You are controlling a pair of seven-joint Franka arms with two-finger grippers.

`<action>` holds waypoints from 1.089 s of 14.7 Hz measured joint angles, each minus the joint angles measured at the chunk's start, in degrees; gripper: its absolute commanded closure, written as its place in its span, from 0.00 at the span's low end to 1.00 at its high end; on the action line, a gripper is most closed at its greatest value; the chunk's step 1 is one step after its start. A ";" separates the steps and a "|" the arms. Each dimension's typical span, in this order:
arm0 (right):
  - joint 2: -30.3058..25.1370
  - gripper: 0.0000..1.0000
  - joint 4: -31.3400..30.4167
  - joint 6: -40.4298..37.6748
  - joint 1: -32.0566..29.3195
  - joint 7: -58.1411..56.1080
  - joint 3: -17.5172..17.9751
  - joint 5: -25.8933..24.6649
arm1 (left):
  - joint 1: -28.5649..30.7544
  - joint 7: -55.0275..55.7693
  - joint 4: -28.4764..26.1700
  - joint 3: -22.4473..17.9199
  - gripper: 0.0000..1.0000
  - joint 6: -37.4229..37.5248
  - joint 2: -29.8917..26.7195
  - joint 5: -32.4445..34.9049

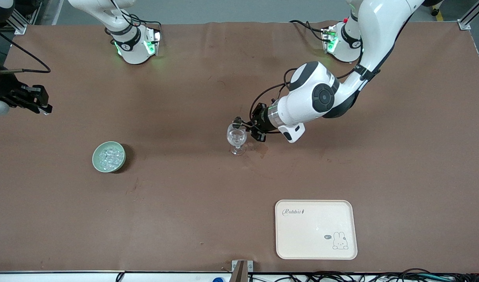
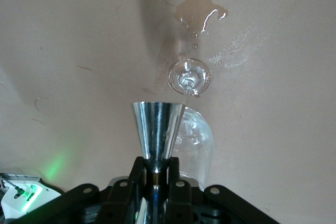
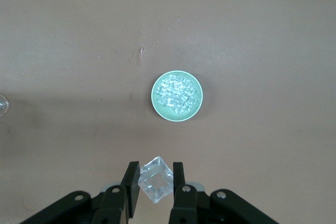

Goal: Pour wine and add ice with both arms
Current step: 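Tilt the jigger with the left gripper to pour into the glass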

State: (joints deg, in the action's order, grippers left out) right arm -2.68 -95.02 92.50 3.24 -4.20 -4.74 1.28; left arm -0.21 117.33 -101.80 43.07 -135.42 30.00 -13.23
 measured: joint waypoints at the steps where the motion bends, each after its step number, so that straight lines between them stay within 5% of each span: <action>1: 0.00 0.95 0.00 -0.01 0.00 0.00 -0.04 0.00 | 0.00 0.22 0.00 -0.02 1.00 0.00 0.01 0.28; 16: 0.00 0.95 0.02 -0.01 0.00 0.02 -0.06 0.01 | 0.73 3.25 1.26 -0.35 1.00 0.05 0.60 2.84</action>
State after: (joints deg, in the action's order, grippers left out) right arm -2.68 -95.00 92.50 3.24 -4.19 -4.80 1.29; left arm 0.52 120.58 -100.54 42.73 -135.37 30.60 -10.40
